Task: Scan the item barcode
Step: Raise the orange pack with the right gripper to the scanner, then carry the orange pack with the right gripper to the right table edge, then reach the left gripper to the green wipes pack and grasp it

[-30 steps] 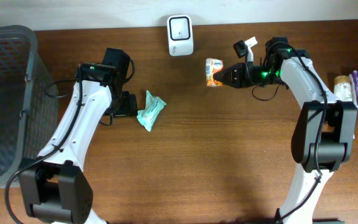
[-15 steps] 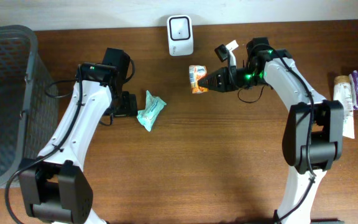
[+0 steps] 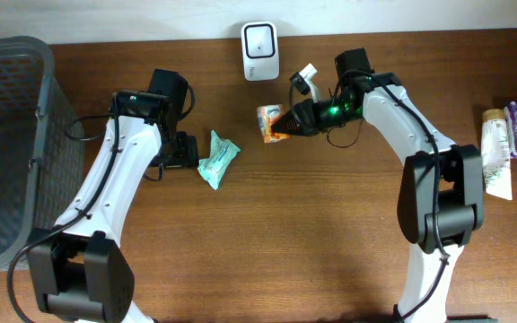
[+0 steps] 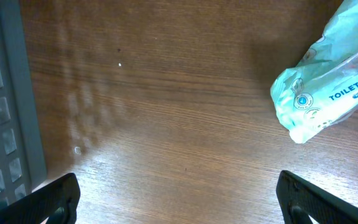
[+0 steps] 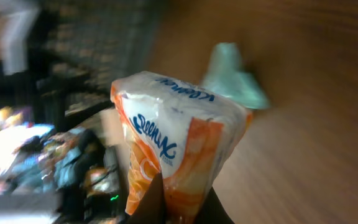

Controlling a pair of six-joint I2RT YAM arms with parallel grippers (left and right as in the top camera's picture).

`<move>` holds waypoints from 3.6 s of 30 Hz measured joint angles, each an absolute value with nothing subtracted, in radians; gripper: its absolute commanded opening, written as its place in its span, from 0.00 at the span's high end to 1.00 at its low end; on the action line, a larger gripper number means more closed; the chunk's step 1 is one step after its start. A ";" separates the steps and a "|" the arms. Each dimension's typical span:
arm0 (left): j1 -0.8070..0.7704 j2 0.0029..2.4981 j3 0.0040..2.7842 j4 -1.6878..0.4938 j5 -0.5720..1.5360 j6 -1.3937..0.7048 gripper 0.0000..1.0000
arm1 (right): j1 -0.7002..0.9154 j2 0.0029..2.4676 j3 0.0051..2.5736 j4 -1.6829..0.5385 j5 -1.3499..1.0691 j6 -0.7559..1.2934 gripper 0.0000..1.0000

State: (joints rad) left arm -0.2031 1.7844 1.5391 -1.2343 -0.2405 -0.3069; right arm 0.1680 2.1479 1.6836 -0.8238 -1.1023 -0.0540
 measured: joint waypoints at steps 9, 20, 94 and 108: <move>-0.203 1.784 1.539 -1.237 -0.241 -0.307 0.01 | 0.372 2.189 1.887 -0.394 0.149 -0.180 0.96; -0.203 1.784 1.539 -1.234 -0.241 -0.307 0.01 | 0.365 2.381 1.948 0.040 0.144 -0.206 0.96; -0.203 1.784 1.538 -1.290 -0.349 -0.223 0.01 | -0.095 2.142 1.831 -1.040 -0.025 0.286 0.01; -0.309 1.957 1.537 -0.934 0.097 -0.112 0.01 | -0.112 2.142 1.830 -1.041 0.011 0.284 0.01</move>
State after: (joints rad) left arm -0.3088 1.9572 1.5368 -0.9337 0.0967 -0.1123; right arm -0.1123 2.1418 1.8301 -1.0409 0.0113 0.2844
